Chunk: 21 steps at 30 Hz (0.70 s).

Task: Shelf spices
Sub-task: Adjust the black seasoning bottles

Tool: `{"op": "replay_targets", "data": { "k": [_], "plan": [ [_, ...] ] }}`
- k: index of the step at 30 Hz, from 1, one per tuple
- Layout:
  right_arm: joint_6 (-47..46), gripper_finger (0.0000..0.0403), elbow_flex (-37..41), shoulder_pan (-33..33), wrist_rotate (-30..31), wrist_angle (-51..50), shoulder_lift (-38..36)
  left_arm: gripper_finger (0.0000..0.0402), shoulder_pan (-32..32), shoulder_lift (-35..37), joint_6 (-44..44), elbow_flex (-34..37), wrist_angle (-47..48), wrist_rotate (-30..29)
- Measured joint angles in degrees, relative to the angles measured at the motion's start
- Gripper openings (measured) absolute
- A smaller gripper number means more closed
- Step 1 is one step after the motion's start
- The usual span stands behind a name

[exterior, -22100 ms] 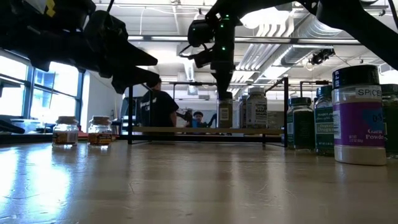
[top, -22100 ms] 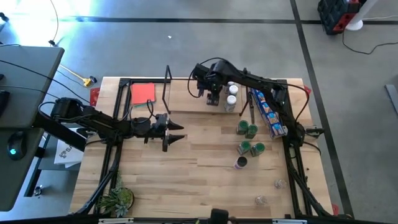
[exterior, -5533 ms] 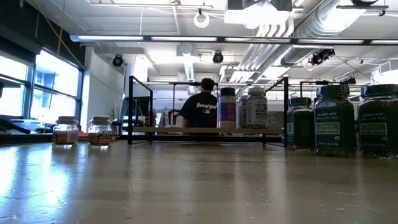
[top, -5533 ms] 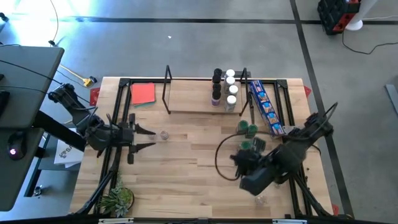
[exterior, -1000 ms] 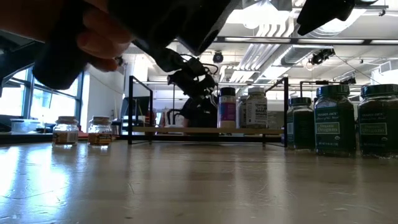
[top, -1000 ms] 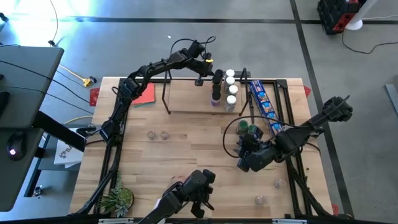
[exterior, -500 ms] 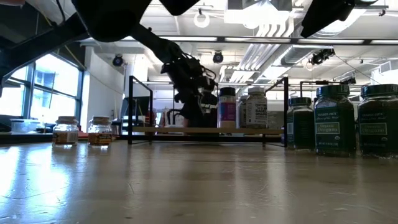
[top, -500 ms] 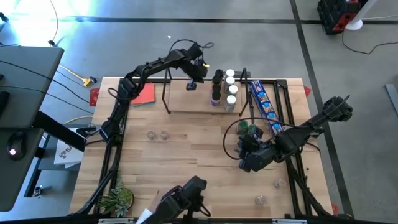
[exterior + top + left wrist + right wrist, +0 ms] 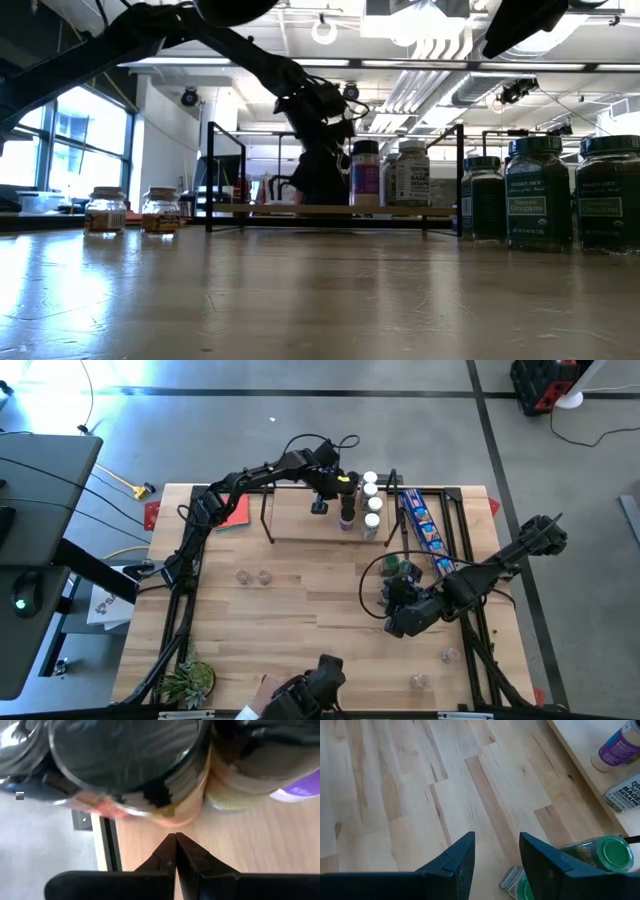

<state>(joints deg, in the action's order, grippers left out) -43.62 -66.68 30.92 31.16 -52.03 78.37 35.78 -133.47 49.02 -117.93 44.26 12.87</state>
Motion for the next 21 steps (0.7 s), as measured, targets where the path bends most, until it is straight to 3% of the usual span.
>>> {"op": "replay_targets", "data": {
  "k": [21],
  "plan": [
    [0.00,0.0149,-0.01,0.00,-0.11,-0.02,0.00,0.0000,-0.64,0.00,-1.88,0.00,-2.93,2.68]
  ]
}}
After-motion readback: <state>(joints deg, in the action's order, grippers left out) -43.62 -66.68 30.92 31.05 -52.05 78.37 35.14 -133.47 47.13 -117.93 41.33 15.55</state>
